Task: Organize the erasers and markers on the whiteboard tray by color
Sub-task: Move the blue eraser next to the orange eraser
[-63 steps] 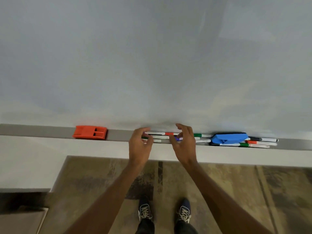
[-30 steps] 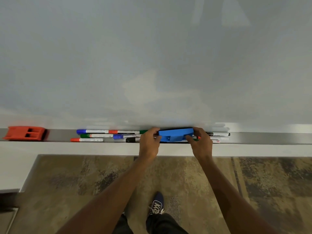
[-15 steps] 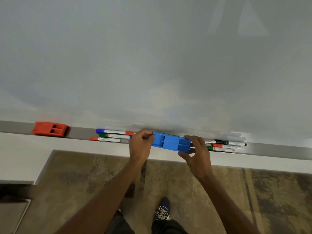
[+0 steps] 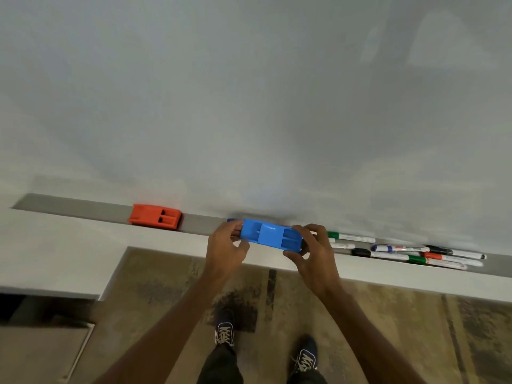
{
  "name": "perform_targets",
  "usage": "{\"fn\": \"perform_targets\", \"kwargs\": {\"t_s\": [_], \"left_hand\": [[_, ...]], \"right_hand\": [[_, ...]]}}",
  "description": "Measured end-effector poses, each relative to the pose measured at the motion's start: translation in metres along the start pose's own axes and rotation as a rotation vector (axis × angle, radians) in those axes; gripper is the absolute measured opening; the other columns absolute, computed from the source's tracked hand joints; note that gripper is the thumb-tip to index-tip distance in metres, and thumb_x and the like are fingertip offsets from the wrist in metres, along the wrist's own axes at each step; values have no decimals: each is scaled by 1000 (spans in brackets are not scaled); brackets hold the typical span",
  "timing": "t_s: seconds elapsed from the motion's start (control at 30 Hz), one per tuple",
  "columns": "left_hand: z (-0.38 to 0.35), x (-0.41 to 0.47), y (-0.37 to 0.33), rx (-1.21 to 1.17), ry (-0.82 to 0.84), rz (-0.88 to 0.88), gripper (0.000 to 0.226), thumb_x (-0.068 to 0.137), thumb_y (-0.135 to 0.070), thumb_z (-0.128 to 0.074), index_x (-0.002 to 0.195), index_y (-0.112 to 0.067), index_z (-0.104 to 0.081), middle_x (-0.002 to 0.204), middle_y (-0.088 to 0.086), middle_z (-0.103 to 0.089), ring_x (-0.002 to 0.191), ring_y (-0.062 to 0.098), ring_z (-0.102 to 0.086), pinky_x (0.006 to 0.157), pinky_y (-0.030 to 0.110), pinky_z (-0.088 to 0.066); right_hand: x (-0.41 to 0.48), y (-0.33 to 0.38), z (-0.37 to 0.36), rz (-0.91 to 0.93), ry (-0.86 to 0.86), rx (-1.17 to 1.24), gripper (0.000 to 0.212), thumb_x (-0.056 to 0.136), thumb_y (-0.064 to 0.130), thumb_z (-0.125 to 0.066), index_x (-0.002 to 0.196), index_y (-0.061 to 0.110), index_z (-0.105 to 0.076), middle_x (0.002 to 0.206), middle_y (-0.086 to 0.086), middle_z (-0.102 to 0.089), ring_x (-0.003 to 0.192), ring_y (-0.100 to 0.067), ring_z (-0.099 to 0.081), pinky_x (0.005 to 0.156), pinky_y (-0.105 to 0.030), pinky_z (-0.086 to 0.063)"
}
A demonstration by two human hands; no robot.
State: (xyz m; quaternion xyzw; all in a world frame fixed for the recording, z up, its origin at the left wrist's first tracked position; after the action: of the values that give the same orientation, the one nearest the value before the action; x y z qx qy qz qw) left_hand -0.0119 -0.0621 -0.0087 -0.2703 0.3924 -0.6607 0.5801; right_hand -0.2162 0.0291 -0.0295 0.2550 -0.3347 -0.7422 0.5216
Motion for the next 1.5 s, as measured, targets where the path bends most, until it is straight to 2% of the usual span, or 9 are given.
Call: {"fn": "perform_targets", "kwargs": {"t_s": [0.1, 0.17, 0.23, 0.37, 0.57, 0.9, 1.23, 1.4, 1.5], "left_hand": [[35, 13, 22, 77, 21, -51, 41, 78, 7, -70, 117, -6, -68, 110, 7, -67, 94, 18, -69, 91, 32, -55], [58, 24, 37, 156, 11, -102, 33, 79, 6, -71, 110, -2, -70, 106, 12, -68, 91, 23, -69, 88, 38, -57], [77, 35, 48, 260, -5, -165, 22, 77, 5, -72, 98, -2, -74, 96, 13, -71, 82, 27, -69, 77, 37, -57], [104, 54, 70, 401, 2, -220, 13, 79, -3, -75, 92, -5, -75, 93, 10, -71, 80, 29, -66, 68, 35, -52], [115, 73, 90, 521, 45, -239, 11, 81, -6, -74, 92, -6, -77, 97, 12, -72, 91, 32, -65, 73, 39, -53], [119, 85, 113, 545, 80, -252, 8, 79, -2, -73, 84, -6, -76, 83, 8, -71, 88, 30, -62, 61, 35, -49], [120, 87, 121, 512, 84, -258, 12, 82, -4, -71, 93, -6, -74, 91, 9, -69, 90, 30, -62, 65, 36, -49], [114, 85, 113, 584, 126, -354, 50, 71, -13, -84, 118, -6, -65, 115, 13, -67, 106, 34, -63, 87, 44, -53], [107, 84, 103, 653, 136, -456, 65, 64, -18, -90, 122, -5, -64, 115, 13, -68, 107, 35, -64, 91, 48, -52]], "right_hand": [[11, 29, -36, 12, 8, -27, 58, 82, 18, -78, 133, 26, -52, 132, 0, -42, 95, -10, -55, 74, 0, -45], [19, 49, -57, 37, 13, -44, 57, 83, 17, -77, 134, 22, -52, 131, -2, -44, 98, -13, -56, 82, -15, -55], [27, 68, -75, 37, 11, -77, 57, 83, 19, -76, 134, 20, -52, 131, -4, -46, 106, -17, -55, 86, -31, -58], [43, 94, -109, 37, 12, -153, 57, 83, 18, -76, 135, 18, -52, 131, -5, -51, 120, -22, -46, 96, -39, -53], [59, 95, -155, -69, 59, -94, 60, 84, 5, -72, 136, 21, -46, 138, -4, -40, 128, -22, -42, 106, -39, -48], [60, 96, -182, -83, -3, -120, 62, 80, 4, -74, 134, 16, -46, 136, -8, -45, 124, -27, -43, 102, -45, -49], [57, 99, -186, -72, -76, -114, 67, 78, 6, -76, 135, 21, -44, 134, -4, -43, 124, -23, -42, 100, -43, -51], [58, 103, -183, -13, -84, -76, 72, 76, 5, -78, 135, 26, -42, 135, 0, -42, 123, -17, -41, 100, -34, -48], [59, 104, -182, 14, -74, -59, 72, 77, 5, -77, 137, 24, -42, 137, -1, -41, 125, -17, -42, 101, -33, -47]]}}
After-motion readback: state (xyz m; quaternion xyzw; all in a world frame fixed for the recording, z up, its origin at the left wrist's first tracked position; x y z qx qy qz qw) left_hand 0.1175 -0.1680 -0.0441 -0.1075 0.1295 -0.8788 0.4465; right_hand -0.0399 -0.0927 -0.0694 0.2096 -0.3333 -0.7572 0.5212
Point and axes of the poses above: each hand's wrist, its own x-axis towards the middle knuckle, its own z-axis out of the back of the hand, y = z × x, the point moved 7 cm from there along x, towards the middle knuckle
